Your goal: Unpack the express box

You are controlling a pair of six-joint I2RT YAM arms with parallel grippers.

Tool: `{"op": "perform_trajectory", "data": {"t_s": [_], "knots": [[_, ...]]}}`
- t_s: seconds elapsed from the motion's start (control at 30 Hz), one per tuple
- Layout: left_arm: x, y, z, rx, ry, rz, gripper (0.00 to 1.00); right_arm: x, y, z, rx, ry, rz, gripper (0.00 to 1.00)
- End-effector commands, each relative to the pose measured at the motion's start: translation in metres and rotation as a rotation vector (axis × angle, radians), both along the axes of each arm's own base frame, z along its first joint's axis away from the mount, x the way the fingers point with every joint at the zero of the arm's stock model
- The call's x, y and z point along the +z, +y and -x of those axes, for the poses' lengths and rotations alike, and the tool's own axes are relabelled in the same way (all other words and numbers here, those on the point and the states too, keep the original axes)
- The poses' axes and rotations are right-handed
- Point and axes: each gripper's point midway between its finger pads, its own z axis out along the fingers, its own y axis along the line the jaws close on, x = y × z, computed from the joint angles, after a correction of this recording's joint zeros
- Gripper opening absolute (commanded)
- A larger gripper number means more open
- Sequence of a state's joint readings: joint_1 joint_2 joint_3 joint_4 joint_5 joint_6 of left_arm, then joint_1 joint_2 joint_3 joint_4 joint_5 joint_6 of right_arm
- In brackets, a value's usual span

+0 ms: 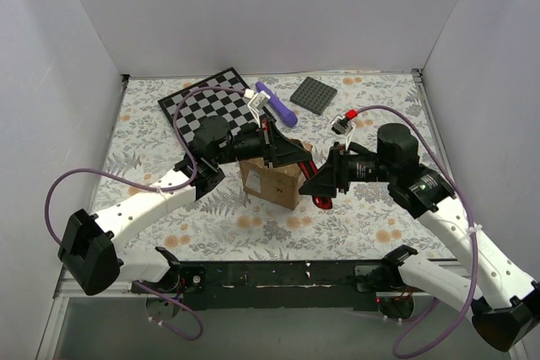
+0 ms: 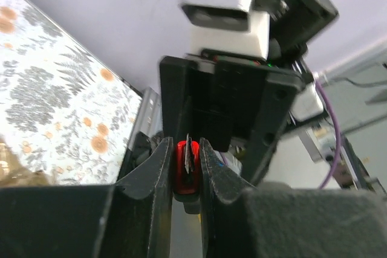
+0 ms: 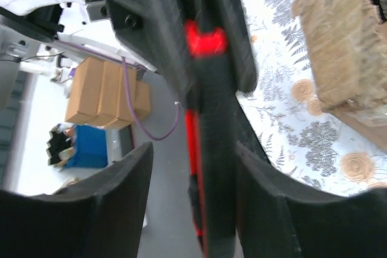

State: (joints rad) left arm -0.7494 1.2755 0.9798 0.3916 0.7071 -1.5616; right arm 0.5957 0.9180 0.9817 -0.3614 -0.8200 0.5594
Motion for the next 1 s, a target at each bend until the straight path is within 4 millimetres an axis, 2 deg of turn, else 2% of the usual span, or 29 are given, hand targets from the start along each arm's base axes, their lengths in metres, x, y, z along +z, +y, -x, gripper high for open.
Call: {"op": "perform_trajectory", "data": {"t_s": [0.0,0.03,0.07,0.13,0.17,0.23,0.27,0.3,0.37,0.4,0.43,0.47,0.5,0.53,0.57,0.63,0.67,0.83,0.97], "knots": [[0.019,0.013,-0.029,0.225,0.04,0.082,0.0,0.025,-0.006,-0.025,-0.252,-0.041,-0.14,0.86],[0.017,0.015,-0.036,0.268,0.056,0.093,0.0,0.033,-0.013,-0.022,-0.289,-0.06,-0.187,0.92],[0.016,0.017,-0.039,0.296,0.065,0.102,0.0,0.021,-0.015,-0.025,-0.327,-0.038,-0.192,0.92],[0.017,0.022,-0.047,0.353,0.086,0.127,0.0,0.029,-0.023,-0.03,-0.404,-0.044,-0.249,0.93],[0.016,0.025,-0.049,0.368,0.091,0.136,0.0,0.022,-0.025,-0.033,-0.429,-0.033,-0.244,0.93],[0.019,0.028,-0.051,0.393,0.107,0.161,0.0,0.021,-0.031,-0.035,-0.48,-0.018,-0.263,0.94],[0.02,0.03,-0.055,0.421,0.115,0.174,0.0,0.013,-0.033,-0.038,-0.506,-0.001,-0.258,0.94],[0.019,0.031,-0.056,0.433,0.12,0.18,0.0,0.017,-0.036,-0.045,-0.552,-0.02,-0.291,0.95],[0.022,0.036,-0.062,0.499,0.134,0.211,0.0,0.033,-0.04,-0.044,-0.562,-0.041,-0.391,0.95],[0.016,0.038,-0.062,0.529,0.146,0.211,0.0,0.027,-0.041,-0.049,-0.591,-0.025,-0.395,0.95],[0.02,0.036,-0.053,0.532,0.146,0.231,0.0,0.027,-0.041,-0.052,-0.606,-0.011,-0.404,0.94],[0.024,0.038,-0.052,0.553,0.136,0.261,0.0,0.029,-0.041,-0.054,-0.613,-0.018,-0.418,0.93],[0.02,0.042,-0.056,0.601,0.145,0.268,0.0,0.025,-0.042,-0.058,-0.63,-0.009,-0.415,0.9],[0.025,0.04,-0.049,0.597,0.138,0.288,0.0,0.023,-0.041,-0.061,-0.638,-0.004,-0.416,0.89],[0.025,0.039,-0.048,0.6,0.129,0.288,0.0,0.033,-0.041,-0.061,-0.631,-0.028,-0.462,0.88],[0.025,0.036,-0.046,0.612,0.132,0.291,0.0,0.032,-0.042,-0.065,-0.647,-0.027,-0.505,0.83],[0.023,0.035,-0.047,0.614,0.134,0.287,0.0,0.044,-0.043,-0.064,-0.636,-0.043,-0.563,0.82],[0.024,0.034,-0.043,0.613,0.148,0.321,0.0,0.039,-0.032,-0.065,-0.587,-0.023,-0.541,0.63],[0.02,0.034,-0.042,0.606,0.158,0.325,0.0,0.048,-0.039,-0.063,-0.598,-0.048,-0.636,0.54]]}}
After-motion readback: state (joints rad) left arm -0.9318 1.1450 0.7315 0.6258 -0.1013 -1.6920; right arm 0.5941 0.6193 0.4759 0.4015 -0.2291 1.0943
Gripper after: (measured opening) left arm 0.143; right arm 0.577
